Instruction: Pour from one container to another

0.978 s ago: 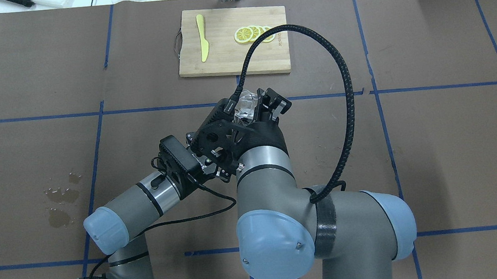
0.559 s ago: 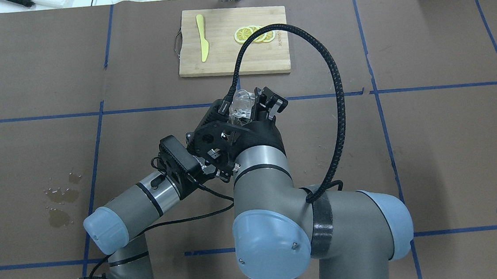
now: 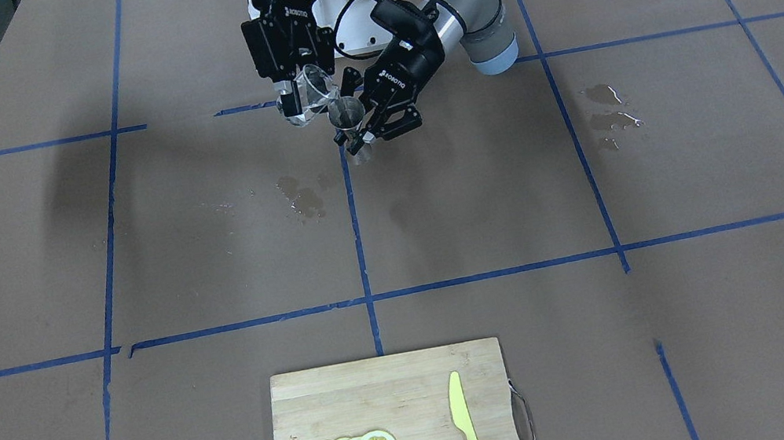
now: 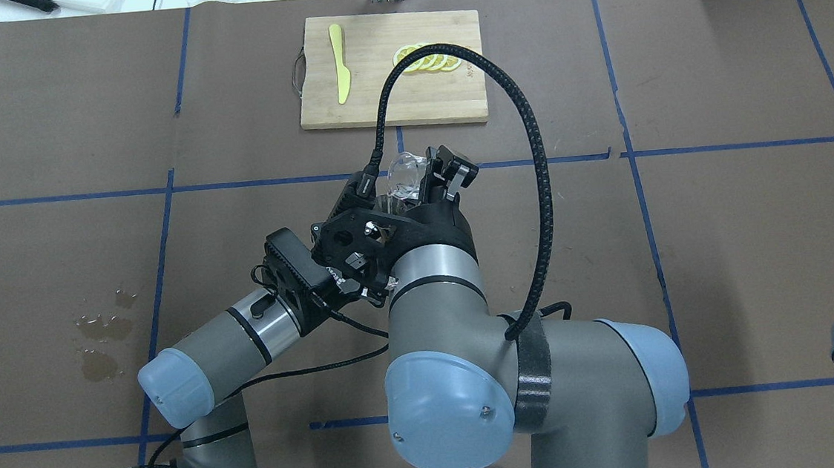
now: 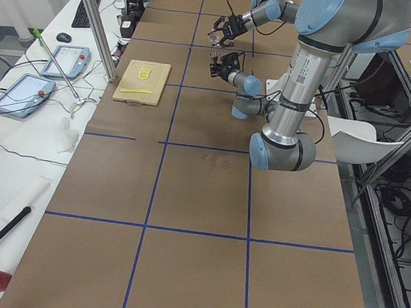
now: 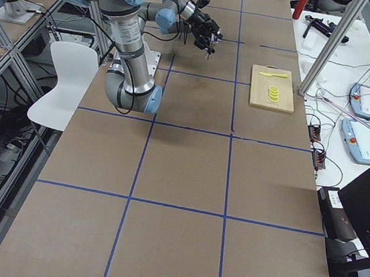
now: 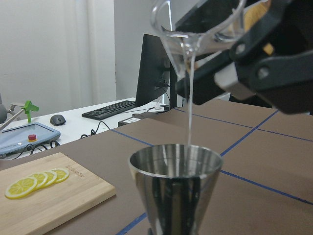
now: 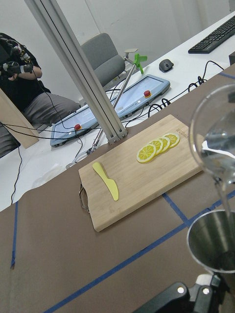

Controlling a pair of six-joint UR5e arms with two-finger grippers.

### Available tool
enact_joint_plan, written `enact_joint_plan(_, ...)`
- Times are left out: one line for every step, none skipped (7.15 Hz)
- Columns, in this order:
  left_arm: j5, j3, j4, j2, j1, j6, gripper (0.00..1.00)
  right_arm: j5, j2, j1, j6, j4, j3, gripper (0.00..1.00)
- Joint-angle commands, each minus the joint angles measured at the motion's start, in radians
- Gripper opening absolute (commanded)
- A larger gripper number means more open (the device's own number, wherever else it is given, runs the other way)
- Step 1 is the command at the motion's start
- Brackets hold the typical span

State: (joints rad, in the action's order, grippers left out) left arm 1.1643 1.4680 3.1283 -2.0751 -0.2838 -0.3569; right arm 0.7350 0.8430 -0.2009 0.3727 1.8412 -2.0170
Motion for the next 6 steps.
enact_joint_plan(-0.001,0.0,0.006,0.001,0.0,0.0,0.0,0.0,-0.018,0.0,-0.033,0.01,0.0,0.0)
enact_joint_plan(-0.002,0.0,0.007,0.001,0.002,0.0,0.0,0.0,-0.018,0.0,-0.047,0.01,0.0,0.0)
enact_joint_plan(0.0,-0.002,0.007,0.003,0.003,0.0,0.0,0.0,-0.018,0.0,-0.058,0.01,0.0,0.0)
enact_joint_plan(0.0,-0.002,0.007,0.003,0.005,0.0,0.0,0.0,-0.018,0.0,-0.079,0.01,0.0,0.0)
enact_joint_plan(-0.001,-0.002,0.007,0.001,0.006,0.0,0.0,0.0,-0.018,-0.002,-0.093,0.01,-0.002,0.0)
enact_joint_plan(0.0,-0.002,0.007,0.001,0.006,0.0,0.0,0.0,-0.019,-0.002,-0.095,0.01,-0.002,0.0)
